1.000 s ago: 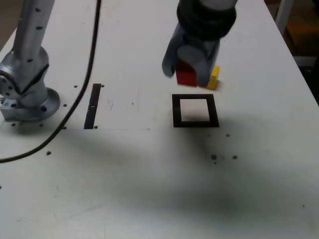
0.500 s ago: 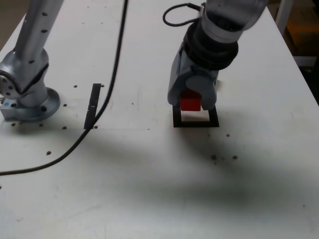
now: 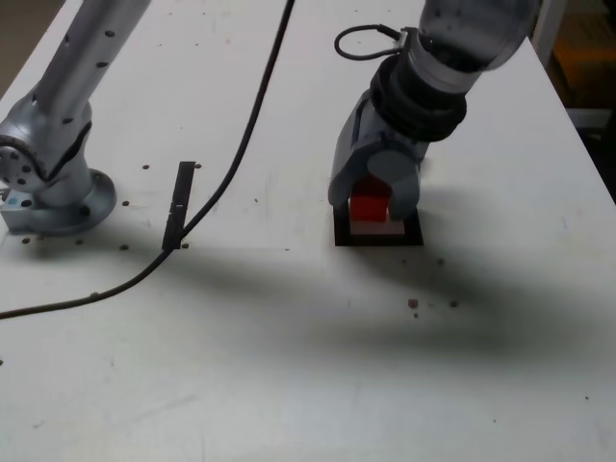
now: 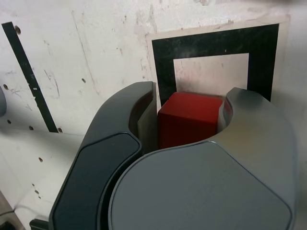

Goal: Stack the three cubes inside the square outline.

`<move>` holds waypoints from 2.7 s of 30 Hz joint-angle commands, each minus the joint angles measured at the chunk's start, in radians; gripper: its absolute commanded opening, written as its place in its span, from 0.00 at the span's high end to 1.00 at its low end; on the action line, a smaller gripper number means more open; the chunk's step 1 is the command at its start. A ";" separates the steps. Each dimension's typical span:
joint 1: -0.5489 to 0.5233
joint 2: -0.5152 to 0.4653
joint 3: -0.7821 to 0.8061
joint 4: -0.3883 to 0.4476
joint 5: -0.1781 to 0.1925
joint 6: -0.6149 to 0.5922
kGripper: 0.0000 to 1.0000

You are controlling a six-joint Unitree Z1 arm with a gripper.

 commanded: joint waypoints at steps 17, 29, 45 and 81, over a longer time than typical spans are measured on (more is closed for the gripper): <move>0.024 0.009 -0.018 0.000 -0.022 0.030 0.12; 0.016 -0.054 -0.053 0.060 0.027 -0.006 0.00; 0.063 -0.116 -0.213 0.188 -0.002 -0.465 0.00; 0.246 -0.060 -0.050 -0.126 -0.044 -0.938 0.01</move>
